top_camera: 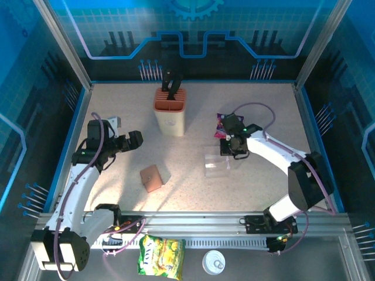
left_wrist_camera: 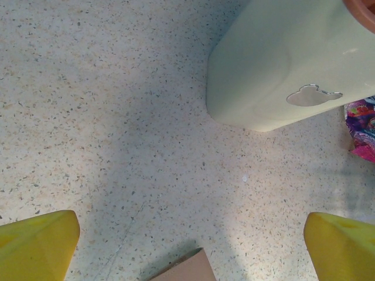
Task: Take the credit cards out of the card holder
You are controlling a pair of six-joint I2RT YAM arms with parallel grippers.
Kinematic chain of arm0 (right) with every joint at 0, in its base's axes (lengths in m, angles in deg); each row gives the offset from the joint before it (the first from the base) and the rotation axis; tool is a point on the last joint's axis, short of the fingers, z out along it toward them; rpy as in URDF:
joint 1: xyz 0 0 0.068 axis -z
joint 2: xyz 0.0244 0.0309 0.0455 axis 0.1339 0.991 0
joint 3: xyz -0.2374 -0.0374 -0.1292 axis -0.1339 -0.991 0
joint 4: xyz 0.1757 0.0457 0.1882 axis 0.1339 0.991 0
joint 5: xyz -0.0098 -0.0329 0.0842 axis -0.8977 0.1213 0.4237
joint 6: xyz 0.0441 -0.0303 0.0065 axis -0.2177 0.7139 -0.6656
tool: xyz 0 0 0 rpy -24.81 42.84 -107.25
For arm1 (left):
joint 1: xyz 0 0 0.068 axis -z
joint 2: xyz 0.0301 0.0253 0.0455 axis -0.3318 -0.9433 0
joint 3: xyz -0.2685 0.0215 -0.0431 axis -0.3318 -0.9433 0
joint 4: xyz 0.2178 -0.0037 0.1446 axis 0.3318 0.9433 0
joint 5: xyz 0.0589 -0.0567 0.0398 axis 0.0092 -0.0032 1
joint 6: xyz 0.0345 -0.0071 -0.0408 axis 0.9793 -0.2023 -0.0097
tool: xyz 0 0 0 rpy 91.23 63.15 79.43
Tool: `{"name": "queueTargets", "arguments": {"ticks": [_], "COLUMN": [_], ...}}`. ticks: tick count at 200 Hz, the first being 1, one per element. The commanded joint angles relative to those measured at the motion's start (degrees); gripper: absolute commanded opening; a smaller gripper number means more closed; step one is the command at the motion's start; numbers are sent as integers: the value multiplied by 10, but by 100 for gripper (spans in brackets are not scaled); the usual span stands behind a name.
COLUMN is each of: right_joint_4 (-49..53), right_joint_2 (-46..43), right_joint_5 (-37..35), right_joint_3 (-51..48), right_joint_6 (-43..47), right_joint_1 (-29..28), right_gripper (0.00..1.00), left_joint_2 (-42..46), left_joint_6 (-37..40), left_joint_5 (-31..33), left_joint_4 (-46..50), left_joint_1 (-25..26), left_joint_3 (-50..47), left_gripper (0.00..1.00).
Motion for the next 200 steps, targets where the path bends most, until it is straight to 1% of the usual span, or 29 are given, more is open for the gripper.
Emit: {"name": "queueTargets", "arguments": {"ticks": [1, 26, 61, 91, 147, 180, 191, 200], "right_joint_4": [5, 19, 17, 27, 25, 34, 33, 34], "right_joint_2": [48, 100, 156, 205, 234, 244, 243, 240], "right_joint_5": [-43, -68, -90, -88, -87, -90, -90, -91], "right_joint_3": [57, 112, 155, 190, 220, 234, 234, 233], "right_joint_6": [-48, -65, -72, -70, -62, -53, -50, -49], "right_joint_1": [-21, -26, -26, -20, -6, -7, -7, -7], "right_gripper": [0, 0, 0, 0, 0, 0, 2, 6], "left_joint_2": [3, 4, 2, 2, 4, -2, -4, -5], "left_joint_6": [-18, -24, -28, -30, -9, -6, -5, -6], "left_joint_5": [-7, -15, -11, -6, 23, 20, 19, 19], "left_joint_4": [-8, -15, -16, -16, 7, 11, 11, 11], "left_joint_1": [4, 4, 4, 4, 4, 4, 4, 4], "left_joint_3": [-6, -12, -12, -12, -3, -1, -1, -1], "left_gripper": [99, 99, 99, 99, 99, 99, 99, 99]}}
